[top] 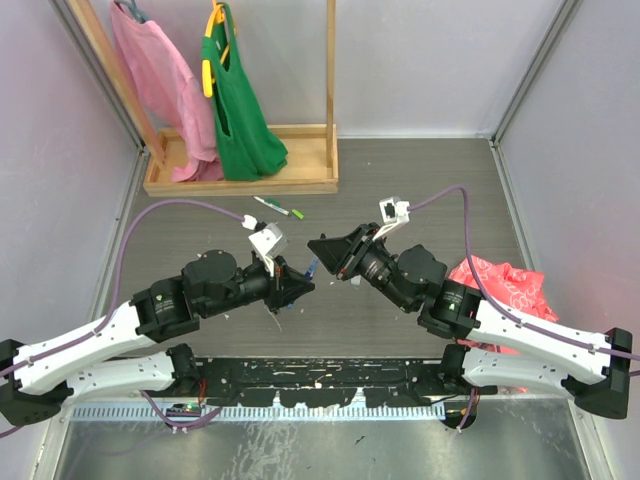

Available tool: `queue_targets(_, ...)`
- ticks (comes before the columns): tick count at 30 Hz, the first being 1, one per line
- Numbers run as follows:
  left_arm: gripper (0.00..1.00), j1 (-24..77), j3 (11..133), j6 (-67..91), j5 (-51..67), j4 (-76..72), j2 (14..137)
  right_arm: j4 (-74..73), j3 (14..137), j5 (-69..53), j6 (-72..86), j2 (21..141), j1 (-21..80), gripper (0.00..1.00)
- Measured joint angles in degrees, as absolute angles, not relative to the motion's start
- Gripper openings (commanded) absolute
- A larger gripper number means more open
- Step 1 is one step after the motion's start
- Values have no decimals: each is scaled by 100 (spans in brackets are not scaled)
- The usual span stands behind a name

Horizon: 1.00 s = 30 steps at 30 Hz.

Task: Insert the pens into the pen caps
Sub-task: Place the pen at the center of the board.

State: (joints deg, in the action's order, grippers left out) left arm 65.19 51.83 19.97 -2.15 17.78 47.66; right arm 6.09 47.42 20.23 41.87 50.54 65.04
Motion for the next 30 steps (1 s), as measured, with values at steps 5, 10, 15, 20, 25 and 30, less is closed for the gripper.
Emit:
queue_targets(5, 0, 6517, 5181, 2034, -309, 1787, 4764, 698, 4742, 1979, 4268, 5137, 6499, 5)
queue_targets(10, 0, 6519, 5181, 2062, -489, 1772, 4759, 790, 4733, 1979, 4309, 5199, 6479, 0)
queue_targets(15, 0, 6519, 5183, 2106, -701, 1802, 4762, 880, 4746, 1979, 4329, 5360, 6438, 0)
queue_targets(20, 0, 6519, 5310, 2165, -910, 2021, 4818, 956, 4831, 1905, 4318, 5572, 6392, 0)
queue_targets(25, 0, 6523, 5612, 2165, -993, 2318, 4980, 1057, 4831, 1850, 4331, 5612, 6342, 0)
queue_targets(30, 0, 6567, 5922, 2119, -1031, 2582, 5127, 1096, 4801, 1850, 4416, 5548, 6344, 0)
